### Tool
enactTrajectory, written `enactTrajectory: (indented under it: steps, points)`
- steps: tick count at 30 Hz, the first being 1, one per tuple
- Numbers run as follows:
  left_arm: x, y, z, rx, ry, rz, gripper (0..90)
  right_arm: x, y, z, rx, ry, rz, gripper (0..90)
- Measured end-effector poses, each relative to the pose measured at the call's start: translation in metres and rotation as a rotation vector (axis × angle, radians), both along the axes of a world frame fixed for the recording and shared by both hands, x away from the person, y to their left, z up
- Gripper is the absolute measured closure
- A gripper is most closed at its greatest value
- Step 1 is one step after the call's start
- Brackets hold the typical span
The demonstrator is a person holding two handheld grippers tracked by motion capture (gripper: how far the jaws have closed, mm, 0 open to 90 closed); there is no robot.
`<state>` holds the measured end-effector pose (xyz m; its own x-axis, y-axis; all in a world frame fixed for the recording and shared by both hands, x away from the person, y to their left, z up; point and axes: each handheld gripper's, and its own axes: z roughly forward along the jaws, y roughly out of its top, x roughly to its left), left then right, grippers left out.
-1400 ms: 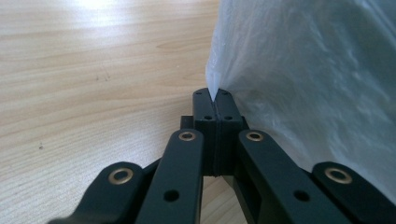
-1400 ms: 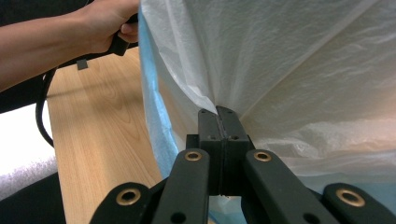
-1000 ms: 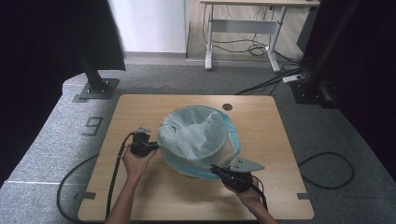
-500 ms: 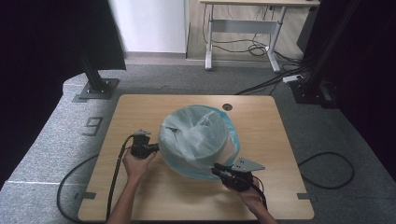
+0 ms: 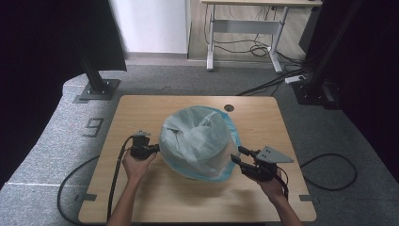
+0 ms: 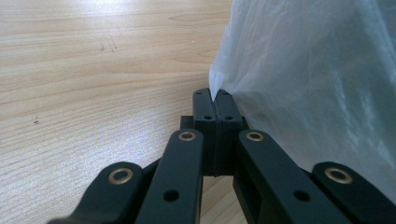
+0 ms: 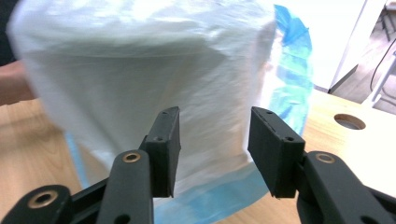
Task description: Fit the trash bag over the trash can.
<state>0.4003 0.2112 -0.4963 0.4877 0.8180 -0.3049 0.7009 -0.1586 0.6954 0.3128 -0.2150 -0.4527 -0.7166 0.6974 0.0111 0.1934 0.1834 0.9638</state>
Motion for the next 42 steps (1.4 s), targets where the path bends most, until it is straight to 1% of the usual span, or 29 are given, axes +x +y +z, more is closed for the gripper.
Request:
enactTrajectory:
  steps: [3,5,7,9,11,12,13,16,17,18,20,22,24,26,29,31,33,35,38,40,42]
  points:
    - [0.0,0.0,0.0,-0.001,0.0,-0.001,89.6,0.013,0.0,-0.001,-0.002,0.021,0.024,51.6]
    - [0.0,0.001,0.0,-0.004,-0.001,0.0,89.6,0.019,0.001,-0.001,-0.007,0.016,0.039,51.8]
    - [0.0,0.001,0.001,-0.005,-0.003,0.001,89.6,0.024,0.003,0.0,0.001,0.017,0.061,55.0]
    - [0.0,0.002,0.001,-0.004,-0.004,0.001,89.6,0.026,0.004,0.002,0.0,0.016,0.075,64.2]
    - [0.0,0.002,0.001,-0.005,-0.005,0.002,89.6,0.028,0.006,0.005,-0.012,0.014,0.1,78.7]
    - [0.0,0.002,0.001,-0.005,-0.006,0.002,89.6,0.029,0.008,0.006,-0.021,0.009,0.104,85.1]
    - [0.0,0.002,0.001,-0.007,-0.006,0.003,89.6,0.029,0.009,0.007,-0.028,0.007,0.104,88.5]
    - [0.001,0.002,0.0,-0.011,-0.001,0.005,89.6,0.034,0.011,0.006,-0.033,0.01,0.069,88.8]
    - [0.002,0.002,-0.001,-0.013,0.003,0.006,89.6,0.037,0.011,0.004,-0.037,0.02,0.058,88.8]
    - [0.003,0.001,-0.002,-0.013,0.005,0.005,89.6,0.042,0.01,0.001,-0.029,0.045,0.052,88.8]
    - [0.004,0.0,-0.004,-0.013,0.015,0.003,89.6,0.052,0.01,-0.01,-0.003,0.134,0.044,88.7]
    - [0.005,-0.002,-0.006,-0.009,0.026,-0.003,89.6,0.058,0.012,-0.022,-0.013,0.183,0.041,88.8]
    - [0.006,-0.003,-0.008,-0.005,0.036,-0.003,89.6,0.06,0.016,-0.032,-0.023,0.207,0.041,88.8]
    - [0.007,-0.003,-0.01,-0.002,0.044,-0.004,89.6,0.061,0.019,-0.038,-0.032,0.225,0.043,88.8]
    - [0.008,-0.004,-0.011,0.0,0.053,-0.007,89.6,0.061,0.022,-0.042,-0.036,0.232,0.047,88.8]
    - [0.008,-0.005,-0.012,-0.001,0.06,-0.011,89.6,0.061,0.025,-0.044,-0.049,0.236,0.05,88.8]
    - [0.009,-0.004,-0.013,-0.001,0.074,-0.012,89.6,0.061,0.025,-0.045,-0.054,0.239,0.046,88.8]
    - [0.009,-0.004,-0.013,0.001,0.076,-0.012,89.6,0.062,0.024,-0.047,-0.052,0.249,0.035,88.8]
    - [0.008,-0.003,-0.011,0.016,0.073,-0.01,89.4,0.063,0.023,-0.049,-0.048,0.26,0.026,88.8]
    - [0.007,-0.002,-0.01,0.025,0.067,-0.008,89.3,0.063,0.024,-0.05,-0.056,0.257,0.023,88.7]
    - [0.004,0.001,-0.007,0.041,0.049,-0.002,88.0,0.063,0.025,-0.05,-0.064,0.246,0.011,87.5]
